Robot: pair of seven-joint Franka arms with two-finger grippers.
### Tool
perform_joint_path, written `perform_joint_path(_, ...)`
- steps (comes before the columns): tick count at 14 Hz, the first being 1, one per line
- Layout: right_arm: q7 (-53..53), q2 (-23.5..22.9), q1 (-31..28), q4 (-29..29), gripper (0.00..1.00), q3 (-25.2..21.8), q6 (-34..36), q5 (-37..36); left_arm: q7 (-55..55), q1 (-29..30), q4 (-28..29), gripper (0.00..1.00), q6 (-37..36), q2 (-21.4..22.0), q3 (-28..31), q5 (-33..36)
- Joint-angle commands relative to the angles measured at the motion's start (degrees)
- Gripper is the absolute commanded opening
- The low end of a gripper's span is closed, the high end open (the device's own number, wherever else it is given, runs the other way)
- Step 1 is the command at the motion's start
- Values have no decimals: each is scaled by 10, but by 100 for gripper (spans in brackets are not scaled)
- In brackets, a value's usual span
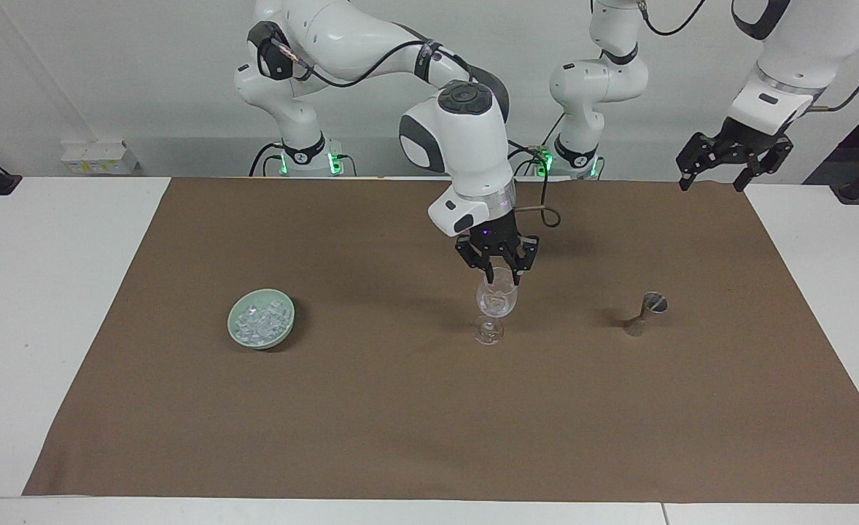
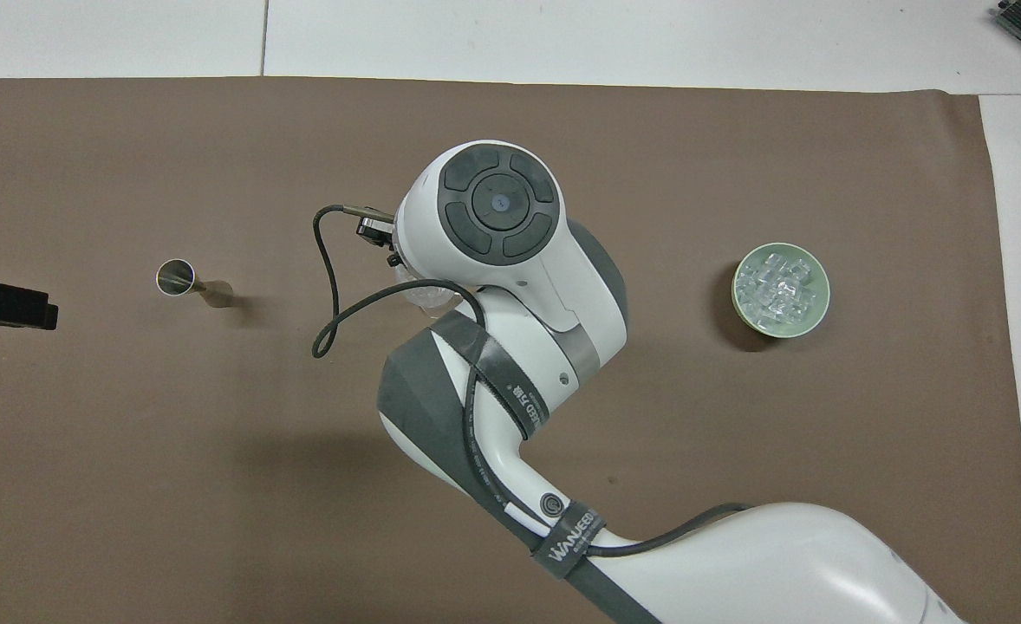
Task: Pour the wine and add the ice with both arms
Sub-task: 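Tilt the ice cup with the right gripper over the wine glass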
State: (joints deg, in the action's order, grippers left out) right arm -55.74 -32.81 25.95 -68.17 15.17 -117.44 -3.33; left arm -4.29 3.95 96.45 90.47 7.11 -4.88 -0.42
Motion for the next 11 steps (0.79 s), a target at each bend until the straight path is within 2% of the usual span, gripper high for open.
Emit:
perform_joint_path(1, -17, -4, 3, 8, 48, 2, 1, -13, -3, -9, -6, 100, -5, 1, 4, -1)
perform_joint_path(3, -17, -3, 3, 8, 48, 1, 2, -13, -2, -8, -6, 100, -6, 2, 4, -27)
perform_joint_path(4, -16, 1, 3, 8, 52, 1, 6, -13, -2, -8, -7, 100, -6, 3, 5, -31)
perform_joint_path(6, -13, 13, -2, 8, 70, 0, 15, -26, -3, -4, -8, 100, -6, 6, 10, -31)
perform_joint_path(8, -11, 36, -10, 3, 100, 2, 20, -51, -3, 1, -8, 100, -12, 14, 15, -31)
perform_joint_path(11, 17, 95, -34, -37, 100, 1, 55, -54, -3, 3, -9, 100, -11, 15, 15, -31)
